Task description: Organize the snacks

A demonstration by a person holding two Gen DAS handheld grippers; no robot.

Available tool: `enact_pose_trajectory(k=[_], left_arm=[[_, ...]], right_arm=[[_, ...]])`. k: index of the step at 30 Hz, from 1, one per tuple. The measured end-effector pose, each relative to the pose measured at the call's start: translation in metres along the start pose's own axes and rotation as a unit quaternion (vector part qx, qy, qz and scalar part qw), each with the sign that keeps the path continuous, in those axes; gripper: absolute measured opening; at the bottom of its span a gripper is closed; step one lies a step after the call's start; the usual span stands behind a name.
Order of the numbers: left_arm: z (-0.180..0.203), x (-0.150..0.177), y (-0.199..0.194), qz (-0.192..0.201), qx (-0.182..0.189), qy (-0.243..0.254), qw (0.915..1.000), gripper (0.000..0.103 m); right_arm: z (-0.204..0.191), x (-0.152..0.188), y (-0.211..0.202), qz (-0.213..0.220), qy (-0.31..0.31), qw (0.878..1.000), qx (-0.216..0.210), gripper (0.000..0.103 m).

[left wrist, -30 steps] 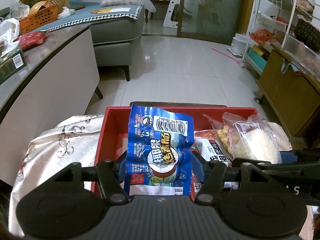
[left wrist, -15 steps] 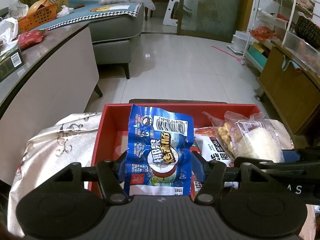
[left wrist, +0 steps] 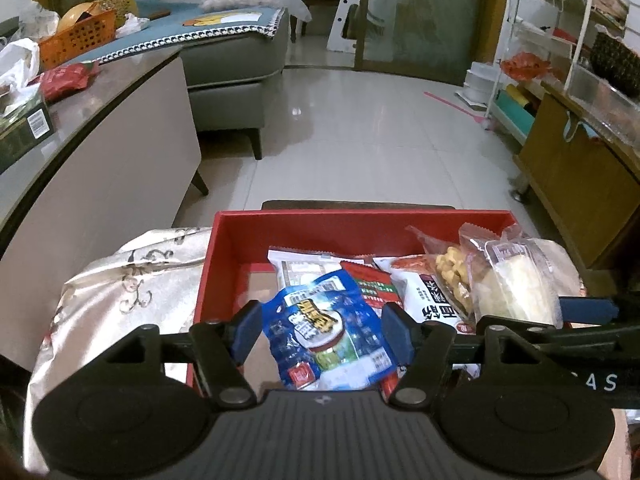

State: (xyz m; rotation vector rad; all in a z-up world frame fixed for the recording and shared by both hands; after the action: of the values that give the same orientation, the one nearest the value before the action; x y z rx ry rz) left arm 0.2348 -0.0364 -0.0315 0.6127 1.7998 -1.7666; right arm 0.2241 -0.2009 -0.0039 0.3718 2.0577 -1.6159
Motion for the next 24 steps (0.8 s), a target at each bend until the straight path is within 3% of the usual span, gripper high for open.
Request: enact_pose_trajectory(k=[10,24], left_arm=[[-0.013,0.011,-0.041,0.015,0.011,-0.026,0.9995,0.060],[-0.013,0.067,-0.094,0.016,0.006,-0.013,0.9998,0.066]], right_arm=[[0.002,0.014,-0.028,0.014,0.013,1.000,0.020,0.090],[-0.012,0.065,-0.078,0.024,0.017,0.999,0.028,0.097]])
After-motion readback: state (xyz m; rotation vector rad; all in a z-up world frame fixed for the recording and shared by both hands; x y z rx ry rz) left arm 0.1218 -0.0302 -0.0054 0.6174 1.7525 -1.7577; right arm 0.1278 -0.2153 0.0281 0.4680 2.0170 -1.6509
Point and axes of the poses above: each gripper's, at about its wrist camera, not at the fingertips, and y roughly the way its jaws point, z to its right, x to its underside, the point moved 3 cm from there along y, roughly the way its jaws point, and after that the axes turned 2 degrees about -x, right-handed, at the moved point
